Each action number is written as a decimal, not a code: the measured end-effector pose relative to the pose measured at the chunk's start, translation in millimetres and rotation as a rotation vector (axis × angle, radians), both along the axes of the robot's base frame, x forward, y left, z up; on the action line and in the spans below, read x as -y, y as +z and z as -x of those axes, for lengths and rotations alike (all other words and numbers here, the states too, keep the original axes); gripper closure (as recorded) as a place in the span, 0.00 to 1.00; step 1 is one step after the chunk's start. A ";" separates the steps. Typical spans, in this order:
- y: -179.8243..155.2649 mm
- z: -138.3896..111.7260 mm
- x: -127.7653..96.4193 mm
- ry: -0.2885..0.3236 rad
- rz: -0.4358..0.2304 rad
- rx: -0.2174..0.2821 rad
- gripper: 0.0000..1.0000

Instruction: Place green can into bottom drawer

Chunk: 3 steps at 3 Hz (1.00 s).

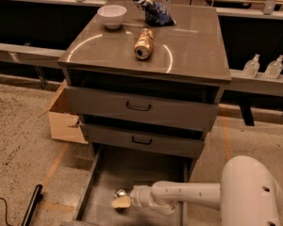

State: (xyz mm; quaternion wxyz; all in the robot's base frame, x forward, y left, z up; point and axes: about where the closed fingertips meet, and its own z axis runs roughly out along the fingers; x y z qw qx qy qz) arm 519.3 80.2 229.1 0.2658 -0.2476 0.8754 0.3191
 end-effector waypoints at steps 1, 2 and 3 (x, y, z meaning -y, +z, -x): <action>23.1 8.6 15.7 -0.032 0.007 0.020 0.16; 58.0 22.1 37.9 -0.086 0.030 0.061 0.30; 55.5 47.0 41.8 -0.079 0.047 0.048 0.29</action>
Offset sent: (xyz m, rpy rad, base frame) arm -0.0657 -0.0867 0.1123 -0.0964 -0.1221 -0.1894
